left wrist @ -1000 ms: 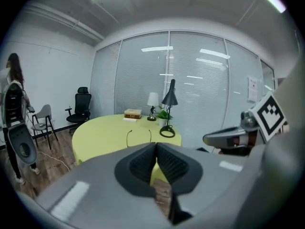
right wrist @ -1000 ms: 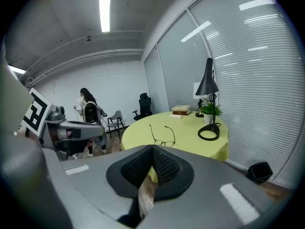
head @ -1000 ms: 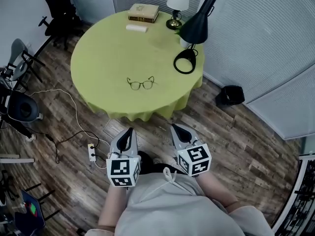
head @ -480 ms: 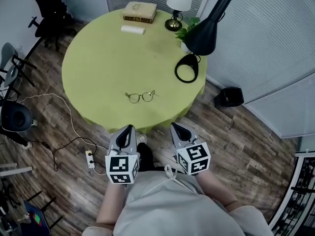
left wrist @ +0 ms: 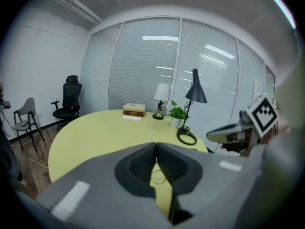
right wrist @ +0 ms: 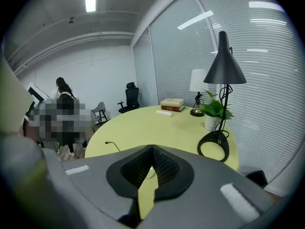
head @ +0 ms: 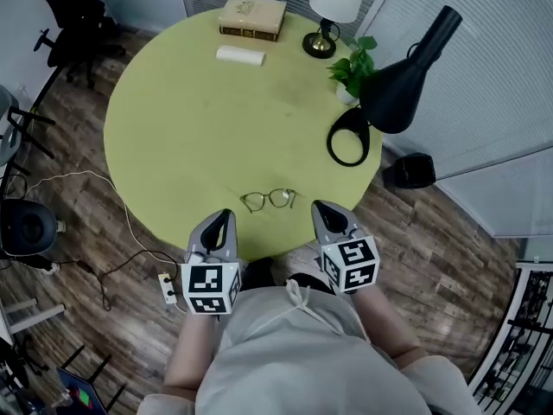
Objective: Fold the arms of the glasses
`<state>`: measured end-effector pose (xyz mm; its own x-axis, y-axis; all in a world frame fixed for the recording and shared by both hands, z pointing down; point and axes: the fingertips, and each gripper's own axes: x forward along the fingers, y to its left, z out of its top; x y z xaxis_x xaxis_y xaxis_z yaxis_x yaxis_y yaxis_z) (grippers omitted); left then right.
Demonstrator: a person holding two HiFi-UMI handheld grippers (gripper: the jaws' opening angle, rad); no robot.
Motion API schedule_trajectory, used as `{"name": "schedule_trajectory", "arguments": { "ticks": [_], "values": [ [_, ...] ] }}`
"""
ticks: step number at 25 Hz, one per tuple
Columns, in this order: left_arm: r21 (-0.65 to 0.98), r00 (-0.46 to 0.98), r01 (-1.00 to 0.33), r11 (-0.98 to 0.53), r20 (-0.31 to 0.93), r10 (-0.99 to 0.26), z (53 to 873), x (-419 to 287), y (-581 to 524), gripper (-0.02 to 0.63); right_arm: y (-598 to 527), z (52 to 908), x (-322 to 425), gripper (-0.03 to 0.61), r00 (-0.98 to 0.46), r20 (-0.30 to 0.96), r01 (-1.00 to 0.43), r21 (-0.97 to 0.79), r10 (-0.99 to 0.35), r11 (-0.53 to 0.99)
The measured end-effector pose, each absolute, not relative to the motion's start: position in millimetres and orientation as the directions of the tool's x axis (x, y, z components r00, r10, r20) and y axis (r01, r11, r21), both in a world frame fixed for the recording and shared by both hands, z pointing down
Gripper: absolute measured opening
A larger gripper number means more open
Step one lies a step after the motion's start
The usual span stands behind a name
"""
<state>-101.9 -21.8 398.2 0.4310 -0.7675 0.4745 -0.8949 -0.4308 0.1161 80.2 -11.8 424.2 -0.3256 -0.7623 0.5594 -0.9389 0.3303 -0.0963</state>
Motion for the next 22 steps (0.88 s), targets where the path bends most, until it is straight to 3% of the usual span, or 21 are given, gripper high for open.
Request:
{"name": "schedule_trajectory", "arguments": {
  "ticks": [5, 18, 19, 21, 22],
  "values": [
    [0.132, 0.433, -0.894, -0.428, 0.498, -0.751, 415.1, -115.5, -46.9, 0.006, -35.4, 441.2, 78.8, 0.0, -0.301, 0.617, -0.937, -0.049, -0.727, 0.346],
    [0.183, 0.407, -0.913, -0.365, 0.488, -0.772, 463.9, -112.4, -57.8, 0.006, -45.3, 526.0, 69.9, 0.003, -0.428, 0.794, -0.773, -0.073, -0.432, 0.631],
    [0.184, 0.402, -0.915, -0.359, 0.489, -0.774, 468.4, -112.3, -56.6, 0.006, -45.3, 529.8, 68.4, 0.01, -0.436, 0.8, -0.751, -0.072, -0.412, 0.656],
    [0.185, 0.39, -0.92, -0.344, 0.493, -0.778, 476.7, -112.1, -53.5, 0.006, -43.3, 536.8, 65.0, 0.093, -0.448, 0.816, -0.694, -0.06, -0.365, 0.717],
    [0.187, 0.384, -0.923, -0.336, 0.496, -0.779, 480.3, -112.3, -52.5, 0.006, -43.6, 539.1, 63.7, 0.094, -0.448, 0.822, -0.662, -0.041, -0.351, 0.748]
  ]
}}
